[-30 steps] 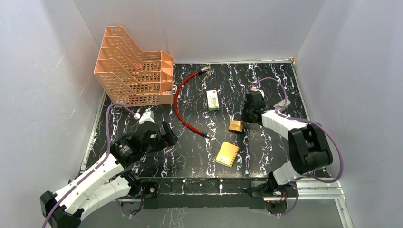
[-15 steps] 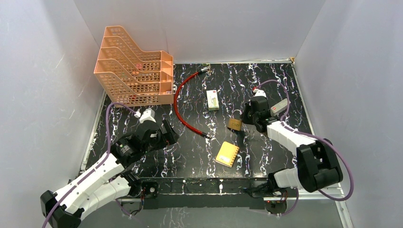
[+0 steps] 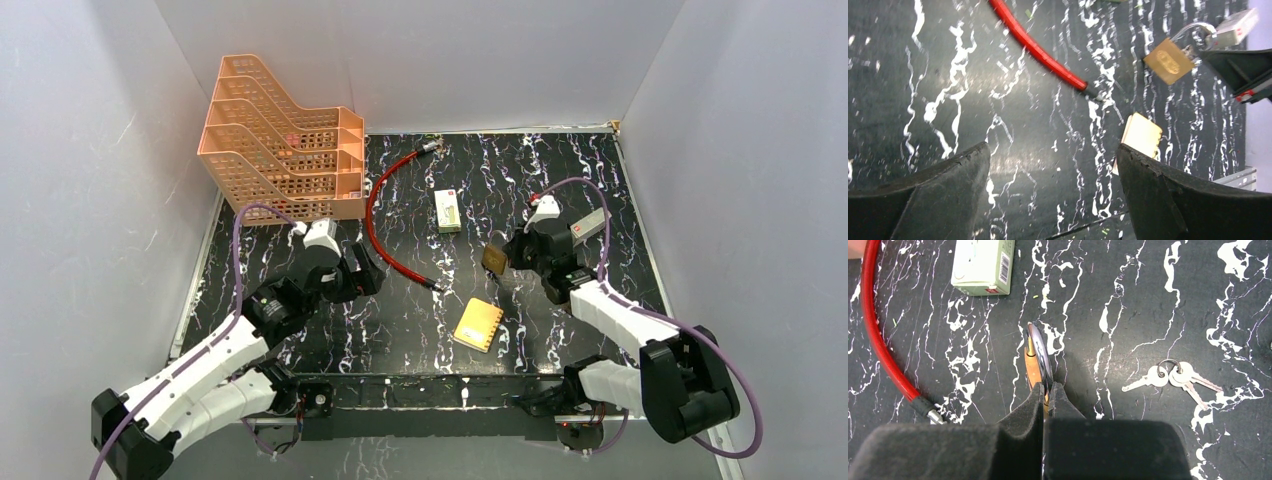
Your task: Unlock with the key
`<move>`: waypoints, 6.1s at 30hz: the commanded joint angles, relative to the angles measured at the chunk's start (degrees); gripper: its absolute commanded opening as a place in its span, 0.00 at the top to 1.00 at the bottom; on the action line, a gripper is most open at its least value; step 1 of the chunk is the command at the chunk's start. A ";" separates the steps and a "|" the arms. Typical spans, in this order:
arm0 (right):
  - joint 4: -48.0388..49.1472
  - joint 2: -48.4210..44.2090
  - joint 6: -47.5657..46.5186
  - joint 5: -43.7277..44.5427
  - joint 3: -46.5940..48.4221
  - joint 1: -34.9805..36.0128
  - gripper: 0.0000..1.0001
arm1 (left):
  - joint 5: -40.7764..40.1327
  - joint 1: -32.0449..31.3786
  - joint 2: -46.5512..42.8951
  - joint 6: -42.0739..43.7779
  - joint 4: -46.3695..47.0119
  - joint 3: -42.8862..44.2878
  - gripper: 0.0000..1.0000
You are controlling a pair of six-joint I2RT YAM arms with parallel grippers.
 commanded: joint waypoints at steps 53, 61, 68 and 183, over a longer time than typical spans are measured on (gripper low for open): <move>18.89 -15.38 -14.02 2.28 -12.76 9.59 1.00 | 66.18 0.28 72.60 81.96 35.26 43.93 0.11; 18.78 -15.71 -13.98 2.96 -13.19 9.79 1.00 | 67.33 -0.84 73.21 82.29 33.51 45.62 0.32; 18.84 -15.68 -13.93 2.84 -13.31 10.03 1.00 | 65.18 -0.95 71.87 84.16 33.07 44.04 0.76; -21.11 28.81 9.89 11.95 22.65 -11.43 0.55 | 0.75 -3.62 -10.34 28.20 13.69 -3.43 0.02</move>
